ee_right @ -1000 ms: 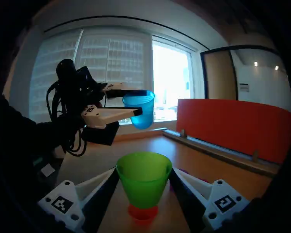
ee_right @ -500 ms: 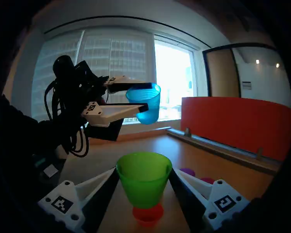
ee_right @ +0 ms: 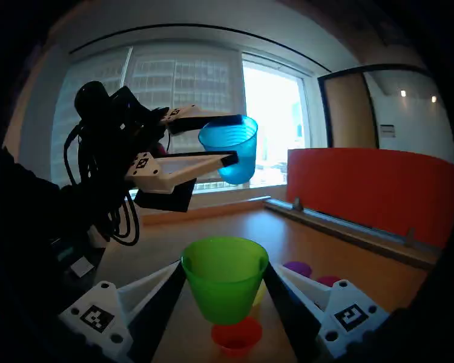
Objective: Pour water
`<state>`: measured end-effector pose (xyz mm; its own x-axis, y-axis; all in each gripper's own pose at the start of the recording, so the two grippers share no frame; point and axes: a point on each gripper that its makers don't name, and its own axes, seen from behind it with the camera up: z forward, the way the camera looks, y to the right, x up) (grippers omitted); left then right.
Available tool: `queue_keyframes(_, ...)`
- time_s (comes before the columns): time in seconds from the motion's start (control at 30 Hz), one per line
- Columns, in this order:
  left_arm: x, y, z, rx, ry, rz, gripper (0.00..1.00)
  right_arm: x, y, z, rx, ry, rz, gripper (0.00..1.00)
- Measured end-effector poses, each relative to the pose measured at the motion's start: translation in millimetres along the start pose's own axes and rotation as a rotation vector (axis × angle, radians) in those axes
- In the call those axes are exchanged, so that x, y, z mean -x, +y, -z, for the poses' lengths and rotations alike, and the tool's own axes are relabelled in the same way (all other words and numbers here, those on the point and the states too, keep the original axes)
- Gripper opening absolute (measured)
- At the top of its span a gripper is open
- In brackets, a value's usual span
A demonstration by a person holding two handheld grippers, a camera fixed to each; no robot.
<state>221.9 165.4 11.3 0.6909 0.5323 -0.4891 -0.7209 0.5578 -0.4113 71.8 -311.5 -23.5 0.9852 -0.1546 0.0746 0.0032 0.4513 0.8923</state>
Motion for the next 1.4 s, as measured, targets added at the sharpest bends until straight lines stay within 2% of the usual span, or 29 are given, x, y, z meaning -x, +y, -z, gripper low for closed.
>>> queue_keyframes(0.27, -3, -1.1, -2.2, -0.003, 0.004, -0.057, 0.89, -1, -3, -4.6, -0.01, -0.002, 0.006, 0.91)
queue_keyframes(0.7, -13, 7.1, -4.3, 0.018, 0.028, -0.139, 0.89, 1, -6, -8.3, -0.017, -0.007, 0.012, 0.9)
queue_keyframes(1.4, -22, 10.6, -5.2, 0.019, 0.044, -0.248, 0.89, -2, -5, -9.6, -0.02, -0.001, 0.016, 0.9)
